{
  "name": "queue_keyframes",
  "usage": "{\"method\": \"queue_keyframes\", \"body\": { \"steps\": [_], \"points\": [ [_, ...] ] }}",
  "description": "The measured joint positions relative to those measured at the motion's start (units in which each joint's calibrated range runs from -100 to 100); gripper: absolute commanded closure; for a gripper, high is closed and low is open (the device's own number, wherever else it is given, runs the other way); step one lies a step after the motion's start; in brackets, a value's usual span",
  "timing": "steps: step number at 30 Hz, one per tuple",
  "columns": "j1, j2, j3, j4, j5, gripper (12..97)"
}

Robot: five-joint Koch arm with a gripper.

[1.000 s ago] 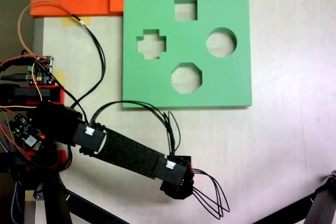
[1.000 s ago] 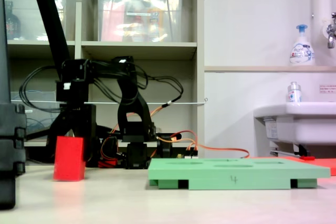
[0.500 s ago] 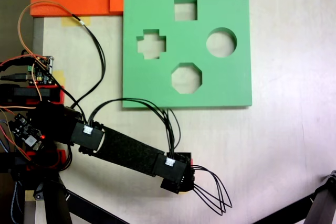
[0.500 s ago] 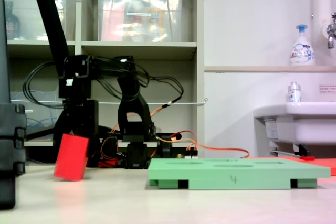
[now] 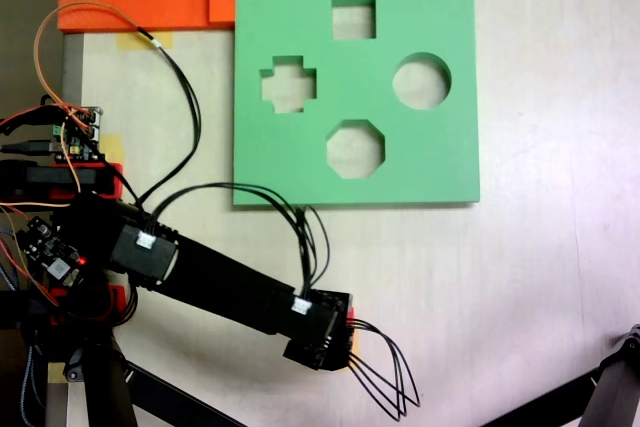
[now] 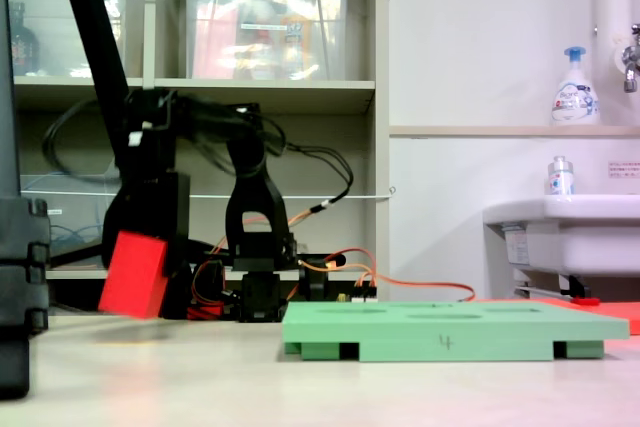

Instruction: Put the square block into the corresponding hole

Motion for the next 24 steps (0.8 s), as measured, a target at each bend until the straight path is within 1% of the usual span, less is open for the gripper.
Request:
{"method": "queue_keyframes", "body": {
  "steps": [3,6,9,13,18,24],
  "points": [
    [1.8,-4.9,1.7,-0.4,2.1,87.3],
    [5.1,-10.9,1.9,-0.4,5.1,87.3],
    [9.6,-15.3,1.9,-0.5,9.0,87.2],
    [16.7,-16.4,1.9,-0.8,15.8,86.9],
    [23.9,-11.1,8.5,-1.6,23.9,86.8],
    [29.2,2.3,22.7,-2.0,29.9,86.6]
  ]
}}
